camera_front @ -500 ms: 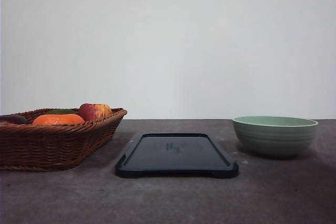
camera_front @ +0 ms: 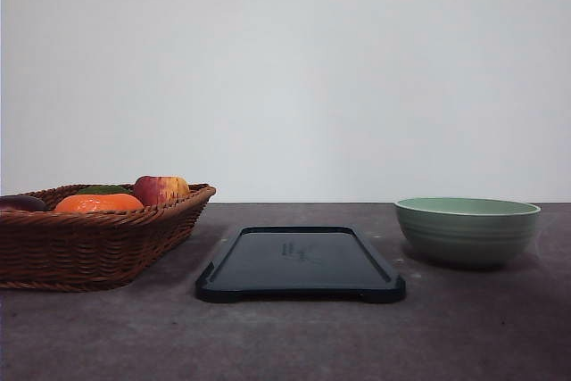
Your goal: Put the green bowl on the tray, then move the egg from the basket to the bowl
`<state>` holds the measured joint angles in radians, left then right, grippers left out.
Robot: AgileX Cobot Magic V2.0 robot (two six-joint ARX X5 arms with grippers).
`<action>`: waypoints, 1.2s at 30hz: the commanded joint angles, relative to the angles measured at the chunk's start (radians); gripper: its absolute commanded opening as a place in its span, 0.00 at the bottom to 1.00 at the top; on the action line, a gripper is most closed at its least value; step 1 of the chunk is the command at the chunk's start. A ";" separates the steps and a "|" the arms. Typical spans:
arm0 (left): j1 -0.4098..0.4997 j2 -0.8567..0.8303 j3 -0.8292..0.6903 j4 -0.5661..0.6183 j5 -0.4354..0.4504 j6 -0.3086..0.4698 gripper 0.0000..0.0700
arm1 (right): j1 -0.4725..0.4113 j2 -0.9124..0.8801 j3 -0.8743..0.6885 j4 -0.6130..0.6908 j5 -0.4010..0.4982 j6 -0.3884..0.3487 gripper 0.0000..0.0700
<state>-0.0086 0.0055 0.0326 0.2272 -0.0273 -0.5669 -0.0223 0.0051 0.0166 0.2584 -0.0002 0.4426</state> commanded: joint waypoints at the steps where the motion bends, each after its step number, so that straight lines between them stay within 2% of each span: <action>1: 0.002 0.000 -0.005 0.072 -0.004 0.202 0.01 | 0.000 -0.002 0.008 0.026 -0.001 -0.033 0.00; 3: 0.002 0.002 0.013 0.096 -0.013 0.249 0.01 | 0.000 -0.001 0.030 0.033 0.000 -0.067 0.00; 6: 0.002 0.021 0.060 0.056 -0.029 0.249 0.01 | 0.000 0.014 0.076 0.022 0.000 -0.111 0.00; 11: 0.002 0.116 0.192 -0.081 -0.029 0.259 0.01 | 0.000 0.101 0.201 -0.108 -0.009 -0.122 0.00; 17: 0.002 0.286 0.394 -0.278 -0.014 0.281 0.01 | 0.000 0.253 0.361 -0.242 -0.099 -0.210 0.00; 23: 0.002 0.468 0.598 -0.488 0.065 0.386 0.01 | 0.000 0.423 0.518 -0.412 -0.187 -0.250 0.00; 29: 0.002 0.653 0.793 -0.731 0.168 0.470 0.01 | 0.000 0.595 0.671 -0.642 -0.292 -0.361 0.01; 33: 0.002 0.769 0.910 -0.905 0.247 0.562 0.01 | 0.000 0.706 0.769 -0.805 -0.316 -0.436 0.01; 36: 0.001 0.843 0.979 -1.008 0.272 0.639 0.01 | 0.000 0.775 0.830 -0.897 -0.315 -0.490 0.00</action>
<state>-0.0086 0.8304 0.9788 -0.7629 0.2377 -0.0074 -0.0223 0.7651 0.8216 -0.6277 -0.3130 0.0081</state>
